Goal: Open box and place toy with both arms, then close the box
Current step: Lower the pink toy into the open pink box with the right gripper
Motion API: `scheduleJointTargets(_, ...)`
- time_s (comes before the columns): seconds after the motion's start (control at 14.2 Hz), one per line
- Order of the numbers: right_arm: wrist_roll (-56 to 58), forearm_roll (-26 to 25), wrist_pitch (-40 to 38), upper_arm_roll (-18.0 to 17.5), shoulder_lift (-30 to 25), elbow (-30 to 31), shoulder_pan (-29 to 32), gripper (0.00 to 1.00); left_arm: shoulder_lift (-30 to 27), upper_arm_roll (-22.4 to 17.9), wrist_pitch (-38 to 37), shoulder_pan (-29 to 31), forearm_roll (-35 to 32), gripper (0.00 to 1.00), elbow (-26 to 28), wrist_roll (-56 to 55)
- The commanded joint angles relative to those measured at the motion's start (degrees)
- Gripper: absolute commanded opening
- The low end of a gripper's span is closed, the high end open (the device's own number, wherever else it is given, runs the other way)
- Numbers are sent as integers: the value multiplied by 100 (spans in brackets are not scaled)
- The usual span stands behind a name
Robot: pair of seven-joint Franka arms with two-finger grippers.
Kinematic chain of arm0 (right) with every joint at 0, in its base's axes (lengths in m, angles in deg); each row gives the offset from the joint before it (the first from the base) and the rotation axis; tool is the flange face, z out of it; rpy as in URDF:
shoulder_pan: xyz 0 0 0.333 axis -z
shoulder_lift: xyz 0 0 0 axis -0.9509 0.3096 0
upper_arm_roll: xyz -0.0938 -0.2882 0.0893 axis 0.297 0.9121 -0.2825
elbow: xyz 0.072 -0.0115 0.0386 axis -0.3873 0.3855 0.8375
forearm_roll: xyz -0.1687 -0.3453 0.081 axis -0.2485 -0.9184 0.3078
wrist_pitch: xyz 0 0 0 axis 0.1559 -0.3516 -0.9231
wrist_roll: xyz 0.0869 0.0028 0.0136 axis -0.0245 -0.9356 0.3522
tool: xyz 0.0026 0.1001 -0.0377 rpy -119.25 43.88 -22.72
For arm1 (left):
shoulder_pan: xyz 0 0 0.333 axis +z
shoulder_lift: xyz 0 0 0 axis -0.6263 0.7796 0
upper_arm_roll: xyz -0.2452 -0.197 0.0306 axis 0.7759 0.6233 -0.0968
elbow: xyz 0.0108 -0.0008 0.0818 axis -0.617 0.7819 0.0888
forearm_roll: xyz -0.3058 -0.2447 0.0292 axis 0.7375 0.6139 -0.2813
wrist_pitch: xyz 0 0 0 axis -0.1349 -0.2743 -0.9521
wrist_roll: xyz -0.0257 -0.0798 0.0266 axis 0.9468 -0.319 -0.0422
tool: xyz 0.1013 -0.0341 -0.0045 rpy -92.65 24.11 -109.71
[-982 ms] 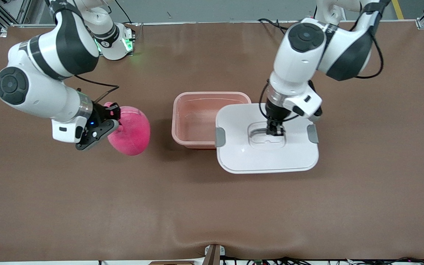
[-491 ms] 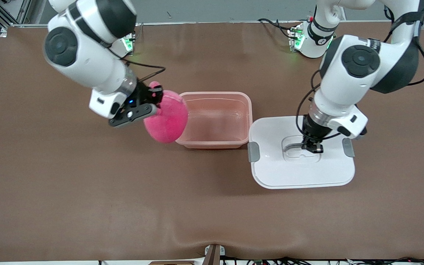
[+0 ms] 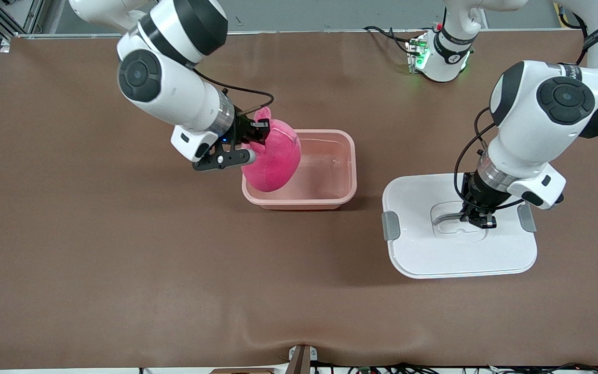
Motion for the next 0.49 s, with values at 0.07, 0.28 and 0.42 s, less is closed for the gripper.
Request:
scheduleJointTargets(0.07, -149, 141, -24, 71, 302, -171, -97, 0, -65, 77, 100, 77, -27, 0, 134, 439)
scheduleJointTargets(0.28, -114, 88, 151, 71, 513, -171, -167, 0, -118, 77, 108, 86, -27, 0, 265, 537)
scheduleJointTargets(0.42, -105, 71, 204, 71, 654, -171, -176, 0, -126, 77, 100, 77, -18, 0, 292, 537)
